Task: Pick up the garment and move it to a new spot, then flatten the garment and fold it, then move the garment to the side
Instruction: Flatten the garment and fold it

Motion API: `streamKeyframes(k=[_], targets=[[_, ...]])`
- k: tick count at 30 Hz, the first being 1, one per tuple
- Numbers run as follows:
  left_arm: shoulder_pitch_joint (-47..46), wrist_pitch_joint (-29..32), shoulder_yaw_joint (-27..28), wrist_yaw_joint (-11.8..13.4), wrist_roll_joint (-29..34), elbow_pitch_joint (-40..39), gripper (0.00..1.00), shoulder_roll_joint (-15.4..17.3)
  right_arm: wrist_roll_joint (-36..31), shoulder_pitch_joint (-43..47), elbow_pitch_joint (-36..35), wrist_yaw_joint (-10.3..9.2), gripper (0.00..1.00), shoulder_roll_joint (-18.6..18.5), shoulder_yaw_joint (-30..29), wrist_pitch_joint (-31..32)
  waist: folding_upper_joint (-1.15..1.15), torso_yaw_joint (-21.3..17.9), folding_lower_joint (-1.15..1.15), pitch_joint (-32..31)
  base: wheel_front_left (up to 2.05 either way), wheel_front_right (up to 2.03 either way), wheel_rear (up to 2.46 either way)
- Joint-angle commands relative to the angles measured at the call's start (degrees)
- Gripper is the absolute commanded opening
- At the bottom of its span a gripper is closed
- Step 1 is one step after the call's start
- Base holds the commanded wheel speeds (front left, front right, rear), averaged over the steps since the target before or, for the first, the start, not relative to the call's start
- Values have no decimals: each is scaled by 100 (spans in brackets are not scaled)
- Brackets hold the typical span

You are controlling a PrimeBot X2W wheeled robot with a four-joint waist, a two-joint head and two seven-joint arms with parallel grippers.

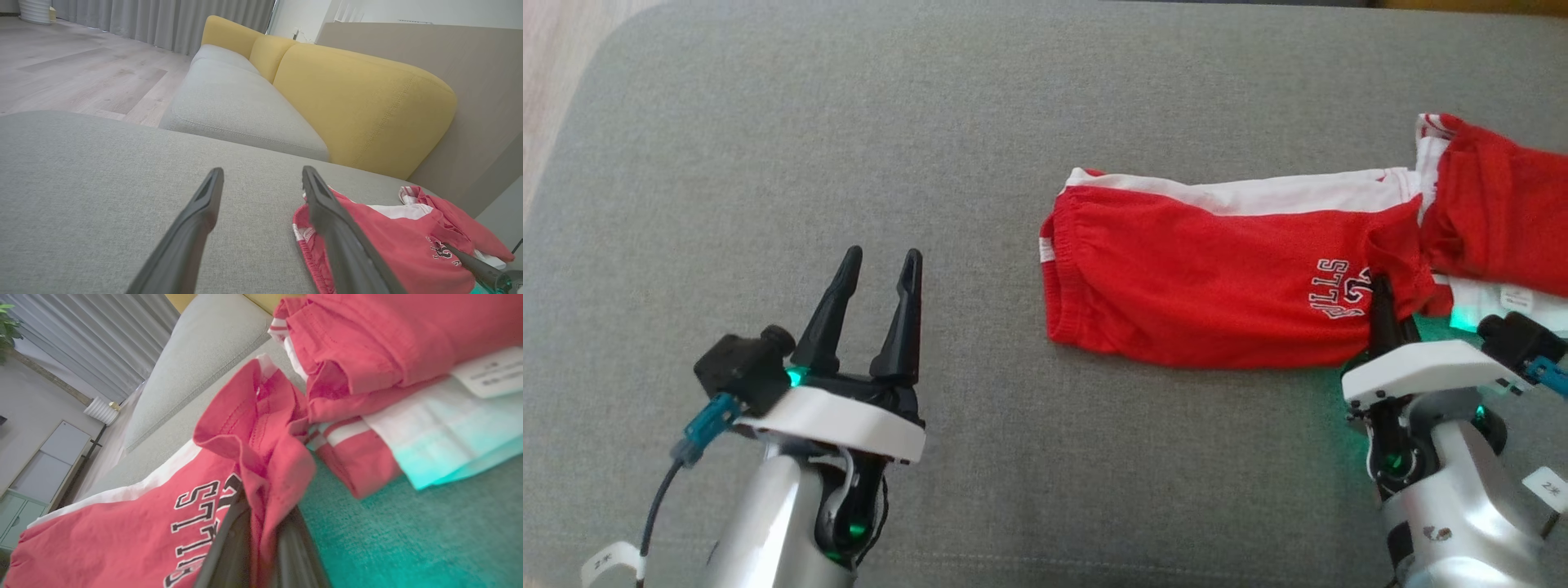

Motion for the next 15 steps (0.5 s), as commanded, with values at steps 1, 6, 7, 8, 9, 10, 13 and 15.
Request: streamKeyframes(k=[1,6,7,8,9,10,13,15], targets=[[-91,-70,166,12,71,-189,100,46,55,-66,-220,20,0,61,212,-103,0,-16,0,-36,0,0,0],[-68,-70,132,4,85,-144,100,46,-98,-198,-343,20,0,61,392,-375,0,25,0,-124,0,0,0],[-59,-70,129,2,89,-132,100,46,-134,-234,-372,20,0,61,439,-425,0,45,0,-151,0,0,0],[-49,-70,128,1,95,-123,100,46,-139,-267,-408,20,0,61,496,-465,0,67,0,-178,0,0,0],[-39,-70,132,3,97,-118,100,46,-120,-293,-452,20,0,61,565,-500,0,91,0,-205,0,0,0],[-39,-70,132,3,97,-118,100,46,-120,-293,-452,20,0,61,565,-500,0,91,0,-205,0,0,0],[2,-70,140,16,78,-104,100,46,-67,-319,-624,20,0,61,849,-584,0,167,0,-296,0,0,0],[32,-70,140,23,63,-90,100,46,-8,-292,-753,20,0,61,1058,-623,0,220,0,-352,0,0,0]])
